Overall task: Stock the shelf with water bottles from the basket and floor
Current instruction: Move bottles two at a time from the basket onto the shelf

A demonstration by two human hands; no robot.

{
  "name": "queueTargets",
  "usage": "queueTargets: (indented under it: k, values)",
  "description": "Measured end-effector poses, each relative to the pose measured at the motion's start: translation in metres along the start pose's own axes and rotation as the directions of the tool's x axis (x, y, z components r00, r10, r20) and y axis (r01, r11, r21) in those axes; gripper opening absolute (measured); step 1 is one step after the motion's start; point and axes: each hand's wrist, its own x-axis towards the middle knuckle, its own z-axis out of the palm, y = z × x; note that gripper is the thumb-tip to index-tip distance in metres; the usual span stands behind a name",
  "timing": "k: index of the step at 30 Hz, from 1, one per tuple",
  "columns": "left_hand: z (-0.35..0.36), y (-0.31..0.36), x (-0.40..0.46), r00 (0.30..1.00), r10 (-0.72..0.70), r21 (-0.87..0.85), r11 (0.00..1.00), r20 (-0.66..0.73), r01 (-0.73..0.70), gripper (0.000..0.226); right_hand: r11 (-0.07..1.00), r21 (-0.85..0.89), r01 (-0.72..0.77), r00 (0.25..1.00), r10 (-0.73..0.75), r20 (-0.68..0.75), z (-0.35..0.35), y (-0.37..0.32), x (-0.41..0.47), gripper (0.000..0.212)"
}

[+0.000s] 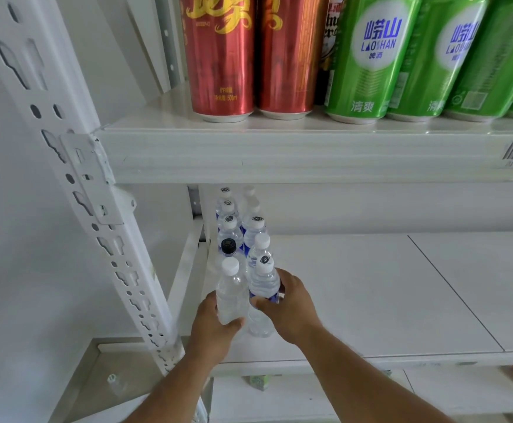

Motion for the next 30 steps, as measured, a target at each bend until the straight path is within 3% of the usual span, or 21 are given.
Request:
queueTargets:
  k: [8, 12, 16, 20, 25, 30]
  values:
    - [-0.002, 0.0, -0.007, 0.999, -0.038, 0.08, 0.996, 0.015, 0.037, 0.075, 0.998, -0.019, -0.059, 0.998, 0.06, 0.025, -0.006, -0.007, -0.009, 0.042]
    - [-0.004, -0.003, -0.019, 0.997, -0.062, 0.062, 0.996, 0.047, 0.059, 0.08, 0.99, -0.056, -0.13, 0.989, 0.134, 0.066, -0.009, -0.008, -0.016, 0.052]
    - [-0.007, -0.001, -0.04, 0.995, -0.082, 0.107, 0.991, 0.055, 0.076, 0.085, 0.969, -0.15, -0.196, 0.976, 0.208, 0.066, -0.013, -0.005, -0.031, 0.082]
    - [-0.01, 0.002, -0.067, 0.995, -0.084, 0.245, 0.967, 0.051, 0.07, 0.082, 0.949, -0.245, -0.198, 0.97, 0.227, 0.093, -0.024, -0.001, -0.06, 0.081]
    - [-0.006, 0.005, -0.107, 0.996, -0.059, 0.417, 0.909, 0.073, 0.023, 0.081, 0.898, -0.432, -0.084, 0.971, 0.171, 0.168, -0.045, 0.01, -0.102, 0.072]
    - [0.013, 0.009, -0.157, 0.993, -0.059, 0.637, 0.771, 0.099, -0.018, 0.079, 0.74, -0.654, 0.155, 0.948, 0.075, 0.309, -0.073, 0.039, -0.153, 0.064]
